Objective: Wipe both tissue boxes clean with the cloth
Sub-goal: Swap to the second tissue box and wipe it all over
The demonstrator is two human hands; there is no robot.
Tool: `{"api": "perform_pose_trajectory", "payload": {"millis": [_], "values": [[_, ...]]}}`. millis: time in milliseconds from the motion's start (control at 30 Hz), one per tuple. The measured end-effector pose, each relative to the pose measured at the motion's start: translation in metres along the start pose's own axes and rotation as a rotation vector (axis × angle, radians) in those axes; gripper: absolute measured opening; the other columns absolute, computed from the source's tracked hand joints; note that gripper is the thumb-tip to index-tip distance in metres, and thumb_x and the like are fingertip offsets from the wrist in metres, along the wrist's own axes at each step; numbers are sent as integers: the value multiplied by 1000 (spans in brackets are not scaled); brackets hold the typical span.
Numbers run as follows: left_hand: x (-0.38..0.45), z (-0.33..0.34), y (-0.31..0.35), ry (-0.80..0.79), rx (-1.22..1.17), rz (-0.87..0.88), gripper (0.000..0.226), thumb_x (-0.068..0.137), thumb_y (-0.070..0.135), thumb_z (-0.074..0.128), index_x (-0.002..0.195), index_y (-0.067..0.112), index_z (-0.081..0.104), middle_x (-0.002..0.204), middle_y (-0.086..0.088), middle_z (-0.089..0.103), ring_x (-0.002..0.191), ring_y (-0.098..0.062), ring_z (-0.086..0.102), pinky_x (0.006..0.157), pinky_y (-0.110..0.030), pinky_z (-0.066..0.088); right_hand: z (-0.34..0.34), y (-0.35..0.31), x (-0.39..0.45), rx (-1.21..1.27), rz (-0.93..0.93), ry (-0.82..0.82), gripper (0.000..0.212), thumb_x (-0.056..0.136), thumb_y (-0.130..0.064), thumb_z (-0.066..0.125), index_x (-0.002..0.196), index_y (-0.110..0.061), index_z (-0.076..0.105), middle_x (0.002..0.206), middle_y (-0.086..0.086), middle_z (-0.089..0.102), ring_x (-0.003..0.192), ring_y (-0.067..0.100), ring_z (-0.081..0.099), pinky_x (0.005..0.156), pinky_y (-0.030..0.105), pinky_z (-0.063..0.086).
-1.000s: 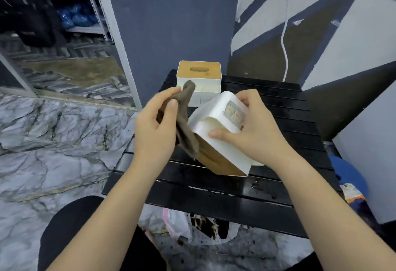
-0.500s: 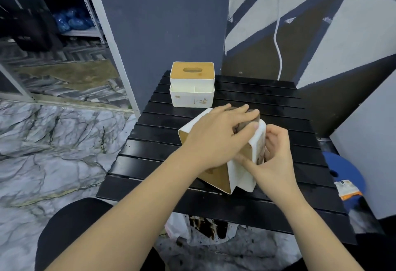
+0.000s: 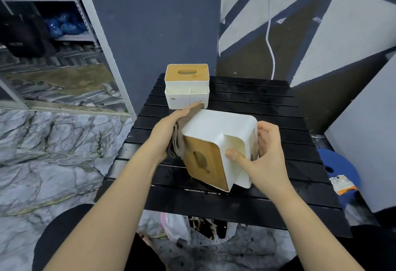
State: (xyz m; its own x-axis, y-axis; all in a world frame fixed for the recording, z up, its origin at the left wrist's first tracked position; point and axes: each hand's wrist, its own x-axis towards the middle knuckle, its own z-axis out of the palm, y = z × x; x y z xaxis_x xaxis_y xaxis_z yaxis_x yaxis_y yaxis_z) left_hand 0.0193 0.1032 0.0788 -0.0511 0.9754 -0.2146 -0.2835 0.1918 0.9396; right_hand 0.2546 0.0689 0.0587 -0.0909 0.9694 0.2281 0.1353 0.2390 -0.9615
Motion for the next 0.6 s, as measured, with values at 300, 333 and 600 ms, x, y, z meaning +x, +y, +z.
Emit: {"api": "perform_pose_trajectory", "payload": {"millis": [300,333,600], "values": [[-19,20,-46,181,-154,-37,58,96,66,44,127,22,67,129,-10,69,108,-20,71,103,-42,49,-13,-6,17,83,145,40,78,61,-33,90,127,-20,50,117,-5,70,102,6,72,75,22,59],[-20,23,-39,155,-91,-52,66,89,75,48,128,26,67,127,-6,71,115,-23,68,106,-46,47,-17,-7,23,123,212,41,79,60,-36,89,127,-21,50,116,-2,71,100,10,73,74,26,60],[-11,41,-20,211,188,-66,47,92,66,53,117,28,64,115,5,68,110,-14,61,99,-42,47,-10,15,38,267,417,45,61,92,-31,74,145,-36,45,133,0,66,117,21,68,100,51,56]]}}
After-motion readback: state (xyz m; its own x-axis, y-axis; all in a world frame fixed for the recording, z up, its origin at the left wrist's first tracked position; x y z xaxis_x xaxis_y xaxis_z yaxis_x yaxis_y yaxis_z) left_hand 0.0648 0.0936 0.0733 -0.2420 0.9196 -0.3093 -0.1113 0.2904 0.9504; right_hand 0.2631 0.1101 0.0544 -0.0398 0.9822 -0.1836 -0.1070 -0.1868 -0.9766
